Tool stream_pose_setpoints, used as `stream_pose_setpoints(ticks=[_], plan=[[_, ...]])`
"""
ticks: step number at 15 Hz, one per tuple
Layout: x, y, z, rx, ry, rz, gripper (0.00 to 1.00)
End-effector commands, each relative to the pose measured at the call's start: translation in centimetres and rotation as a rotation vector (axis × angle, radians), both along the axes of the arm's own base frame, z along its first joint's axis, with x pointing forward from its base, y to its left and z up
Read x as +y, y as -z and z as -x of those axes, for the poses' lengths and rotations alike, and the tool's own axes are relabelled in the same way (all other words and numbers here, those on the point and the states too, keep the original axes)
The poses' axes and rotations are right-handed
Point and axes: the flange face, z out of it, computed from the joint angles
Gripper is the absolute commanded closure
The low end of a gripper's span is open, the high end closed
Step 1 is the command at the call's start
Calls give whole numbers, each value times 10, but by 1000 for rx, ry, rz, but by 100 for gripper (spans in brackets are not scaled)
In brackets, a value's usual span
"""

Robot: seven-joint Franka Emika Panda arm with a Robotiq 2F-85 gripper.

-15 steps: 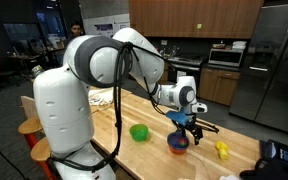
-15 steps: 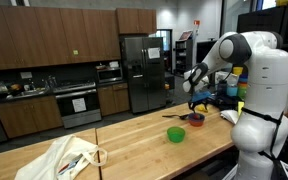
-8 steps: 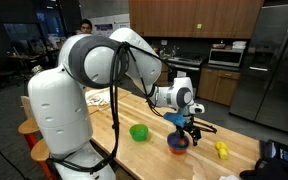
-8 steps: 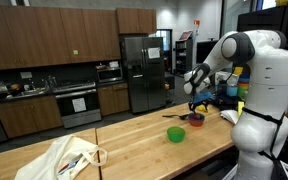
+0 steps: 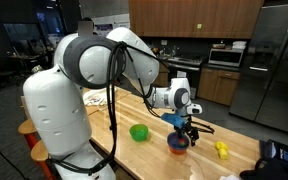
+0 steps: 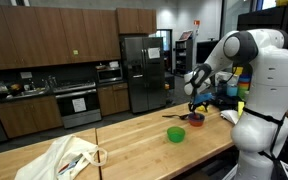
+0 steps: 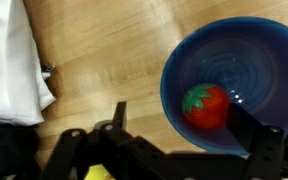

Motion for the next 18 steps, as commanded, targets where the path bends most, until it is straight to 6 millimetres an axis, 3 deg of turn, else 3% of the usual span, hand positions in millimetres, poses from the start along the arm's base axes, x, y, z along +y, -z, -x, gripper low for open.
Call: stream_pose_setpoints(ticks=[1,12,18], plan=[[6,-1,5,-12,-7,20,0],[20,20,12,74,-33,48,0],[23,20,10,90,-23,50,0]])
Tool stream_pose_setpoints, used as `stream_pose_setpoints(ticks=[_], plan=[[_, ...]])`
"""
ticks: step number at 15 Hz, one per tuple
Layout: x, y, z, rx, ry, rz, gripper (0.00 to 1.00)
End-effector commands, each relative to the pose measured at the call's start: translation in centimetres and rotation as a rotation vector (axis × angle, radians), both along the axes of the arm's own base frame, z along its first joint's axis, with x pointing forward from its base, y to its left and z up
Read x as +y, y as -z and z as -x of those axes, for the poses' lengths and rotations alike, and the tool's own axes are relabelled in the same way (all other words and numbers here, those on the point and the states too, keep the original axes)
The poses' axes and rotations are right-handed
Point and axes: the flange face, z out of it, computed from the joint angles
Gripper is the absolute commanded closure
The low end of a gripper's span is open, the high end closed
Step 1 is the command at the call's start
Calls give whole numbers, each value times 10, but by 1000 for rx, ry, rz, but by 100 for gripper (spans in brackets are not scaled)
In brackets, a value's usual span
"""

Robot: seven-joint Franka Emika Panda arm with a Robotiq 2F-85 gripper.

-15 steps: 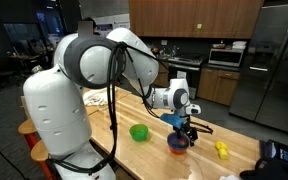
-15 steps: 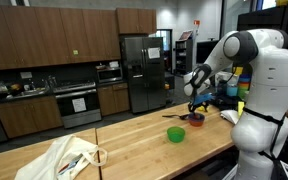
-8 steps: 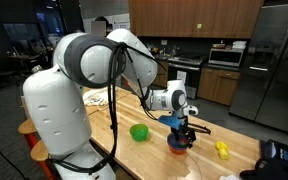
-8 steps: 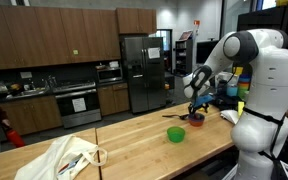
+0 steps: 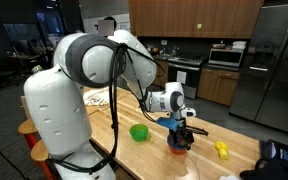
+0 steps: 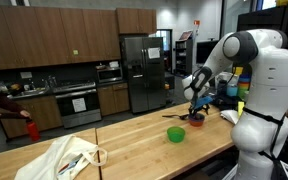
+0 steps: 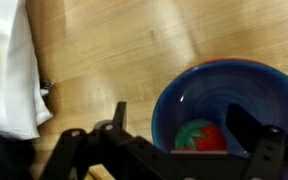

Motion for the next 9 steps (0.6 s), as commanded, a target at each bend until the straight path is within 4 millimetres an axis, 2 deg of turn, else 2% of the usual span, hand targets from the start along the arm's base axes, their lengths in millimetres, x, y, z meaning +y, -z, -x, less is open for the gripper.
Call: stream_pose_setpoints(ticks=[1,6,9], plan=[[2,-6,-4,17,19,17,0],[5,-25,-37,8,116,0,0],[5,-29,-53,-2,148,-3,0]])
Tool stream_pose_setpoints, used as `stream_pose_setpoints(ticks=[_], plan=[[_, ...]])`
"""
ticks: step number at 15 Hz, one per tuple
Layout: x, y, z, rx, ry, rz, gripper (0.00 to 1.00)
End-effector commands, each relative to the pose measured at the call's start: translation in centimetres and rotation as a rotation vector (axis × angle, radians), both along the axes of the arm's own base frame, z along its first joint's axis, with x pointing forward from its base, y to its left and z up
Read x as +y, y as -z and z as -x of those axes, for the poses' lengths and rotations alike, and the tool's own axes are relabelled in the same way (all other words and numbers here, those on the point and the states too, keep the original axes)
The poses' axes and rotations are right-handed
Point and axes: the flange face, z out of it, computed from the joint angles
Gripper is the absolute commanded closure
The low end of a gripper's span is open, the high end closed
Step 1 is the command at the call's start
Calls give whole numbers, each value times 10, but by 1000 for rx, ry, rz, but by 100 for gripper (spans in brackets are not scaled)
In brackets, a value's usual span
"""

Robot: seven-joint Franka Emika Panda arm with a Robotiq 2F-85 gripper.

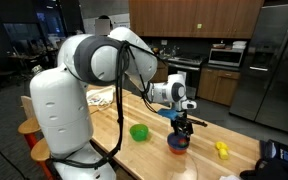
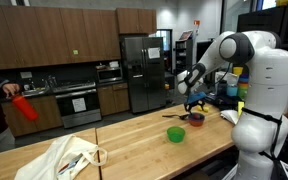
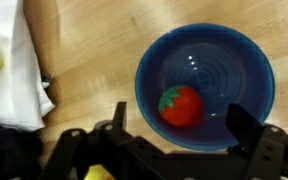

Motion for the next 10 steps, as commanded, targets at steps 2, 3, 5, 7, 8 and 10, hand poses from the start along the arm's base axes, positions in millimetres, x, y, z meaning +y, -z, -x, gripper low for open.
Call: stream_pose_setpoints(ticks=[2,3,5,7,8,10], plan=[[-5,0,-23,-1,42,1,0],[-7,1,-25,-4,40,4,0],[-9,4,-25,-1,33,7,0],[-10,2,-24,-6,29,9,0],[-10,1,-23,-8,27,9,0],[-10,0,-22,-12,24,9,0]])
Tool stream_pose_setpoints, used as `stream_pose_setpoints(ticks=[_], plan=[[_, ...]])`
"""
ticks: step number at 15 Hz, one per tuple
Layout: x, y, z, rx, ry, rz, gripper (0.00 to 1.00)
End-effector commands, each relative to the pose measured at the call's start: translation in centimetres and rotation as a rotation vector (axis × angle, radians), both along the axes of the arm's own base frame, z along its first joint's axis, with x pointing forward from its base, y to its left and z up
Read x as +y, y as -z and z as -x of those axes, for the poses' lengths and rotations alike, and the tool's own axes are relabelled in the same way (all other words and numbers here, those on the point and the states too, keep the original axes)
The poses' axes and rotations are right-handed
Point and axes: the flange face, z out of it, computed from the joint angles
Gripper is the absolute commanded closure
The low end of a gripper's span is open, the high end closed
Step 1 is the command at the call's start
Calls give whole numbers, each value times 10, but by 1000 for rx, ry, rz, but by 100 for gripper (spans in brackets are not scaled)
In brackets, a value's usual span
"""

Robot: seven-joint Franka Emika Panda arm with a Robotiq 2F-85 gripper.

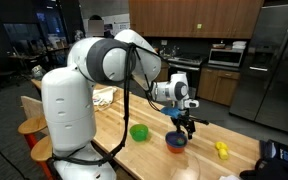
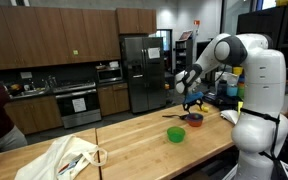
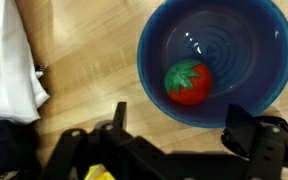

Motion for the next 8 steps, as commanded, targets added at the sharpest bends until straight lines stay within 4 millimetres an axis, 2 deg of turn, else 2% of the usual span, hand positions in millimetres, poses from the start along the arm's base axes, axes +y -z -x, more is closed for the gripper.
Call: stream_pose_setpoints(ticks=[1,8], plan=[[-2,-3,1,-7,-3,3,0],[-3,-5,5,-10,-11,1,0]])
